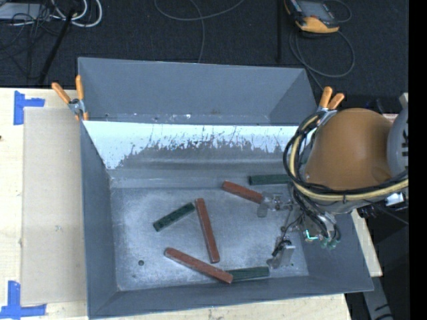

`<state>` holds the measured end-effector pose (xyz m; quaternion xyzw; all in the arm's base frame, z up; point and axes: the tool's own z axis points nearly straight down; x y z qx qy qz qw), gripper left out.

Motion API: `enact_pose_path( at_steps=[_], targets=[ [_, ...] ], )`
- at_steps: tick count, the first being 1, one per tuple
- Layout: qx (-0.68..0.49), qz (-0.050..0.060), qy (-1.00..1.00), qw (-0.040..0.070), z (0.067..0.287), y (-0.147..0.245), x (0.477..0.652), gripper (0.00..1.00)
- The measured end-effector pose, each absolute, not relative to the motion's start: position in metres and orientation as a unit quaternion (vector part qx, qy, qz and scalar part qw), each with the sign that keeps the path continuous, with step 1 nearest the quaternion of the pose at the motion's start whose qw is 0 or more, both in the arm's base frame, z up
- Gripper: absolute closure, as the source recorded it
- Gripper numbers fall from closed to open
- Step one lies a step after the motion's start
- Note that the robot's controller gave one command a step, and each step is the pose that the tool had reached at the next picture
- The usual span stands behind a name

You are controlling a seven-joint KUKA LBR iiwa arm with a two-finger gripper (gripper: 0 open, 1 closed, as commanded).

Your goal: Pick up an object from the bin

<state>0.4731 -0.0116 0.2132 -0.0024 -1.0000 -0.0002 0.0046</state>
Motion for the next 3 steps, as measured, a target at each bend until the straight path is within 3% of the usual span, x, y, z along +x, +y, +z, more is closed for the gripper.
enact_pose_path(
  at_steps=[1,2,3],
  targets=[
    [-0.01,0.0,-1.0,0.005,0.104,0.009,0.481,0.0],
    [0.015,0.001,-1.0,0.0,0.069,-0.073,0.512,0.0],
    [0.078,-0.001,-0.997,-0.005,0.157,0.013,0.559,0.0]
  ],
)
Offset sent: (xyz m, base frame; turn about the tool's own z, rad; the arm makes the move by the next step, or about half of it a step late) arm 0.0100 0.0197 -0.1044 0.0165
